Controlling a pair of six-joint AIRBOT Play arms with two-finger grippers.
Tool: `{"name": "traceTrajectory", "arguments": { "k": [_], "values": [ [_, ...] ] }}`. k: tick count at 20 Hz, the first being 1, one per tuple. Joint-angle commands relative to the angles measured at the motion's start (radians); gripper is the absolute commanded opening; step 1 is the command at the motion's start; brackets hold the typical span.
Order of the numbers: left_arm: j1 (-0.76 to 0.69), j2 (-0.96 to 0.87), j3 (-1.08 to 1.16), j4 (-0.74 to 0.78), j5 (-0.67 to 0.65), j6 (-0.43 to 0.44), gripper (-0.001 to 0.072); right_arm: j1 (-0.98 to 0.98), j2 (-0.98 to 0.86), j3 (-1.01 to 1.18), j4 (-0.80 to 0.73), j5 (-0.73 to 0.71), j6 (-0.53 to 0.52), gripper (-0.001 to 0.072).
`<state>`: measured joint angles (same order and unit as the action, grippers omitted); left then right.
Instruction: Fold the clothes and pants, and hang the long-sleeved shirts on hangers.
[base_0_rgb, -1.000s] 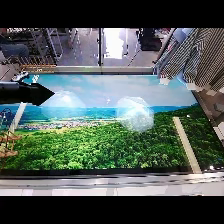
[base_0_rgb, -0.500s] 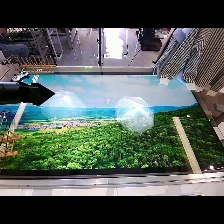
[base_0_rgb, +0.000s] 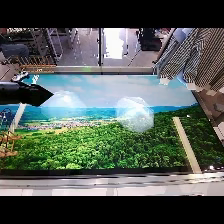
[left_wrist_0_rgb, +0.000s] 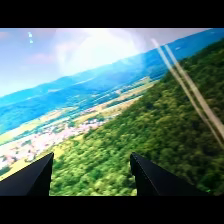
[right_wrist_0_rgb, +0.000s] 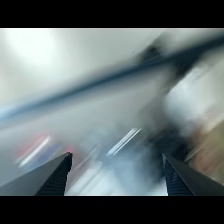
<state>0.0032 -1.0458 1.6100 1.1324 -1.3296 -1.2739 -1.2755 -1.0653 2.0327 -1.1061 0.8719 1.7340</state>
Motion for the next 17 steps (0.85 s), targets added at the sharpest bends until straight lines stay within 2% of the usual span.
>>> {"name": "traceTrajectory", "arguments": {
  "k": [1,3,4,5,7,8,9,10,12,17],
  "values": [
    [0.0,0.0,0.0,0.288,0.0,0.068,0.0472,0.471,0.005,-0.121,0.356,0.416,-0.302,0.0614],
    [0.0,0.0,0.0,0.527,0.001,-0.047,0.0471,0.835,-0.007,-0.262,0.221,0.538,-0.345,0.0518],
    [0.0,0.0,0.0,0.624,0.002,-0.138,0.047,0.993,-0.013,-0.331,0.132,0.527,-0.345,0.0509],
    [0.001,0.0,0.0,0.691,0.006,-0.234,0.0471,1.138,-0.023,-0.391,0.021,0.468,-0.346,0.0509],
    [0.001,-0.002,0.0,0.699,0.078,-0.338,0.0471,1.376,-0.05,-0.471,-0.295,0.242,-0.353,0.0508],
    [0.0,-0.003,0.0,0.694,0.111,-0.343,0.0471,1.455,-0.067,-0.486,-0.452,0.127,-0.369,0.0486],
    [-0.003,-0.003,0.0,0.69,0.13,-0.343,0.0471,1.498,-0.082,-0.488,-0.539,0.04,-0.38,0.0413],
    [-0.003,-0.005,0.0,0.691,0.137,-0.343,0.0471,1.52,-0.093,-0.488,-0.556,-0.038,-0.393,0.0365],
    [-0.003,-0.009,0.0,0.692,0.137,-0.343,0.0471,1.532,-0.094,-0.488,-0.53,-0.092,-0.393,0.0371],
    [-0.003,-0.009,0.0,0.692,0.137,-0.343,0.0471,1.532,-0.092,-0.487,-0.52,-0.113,-0.393,0.0371]
  ]
}}
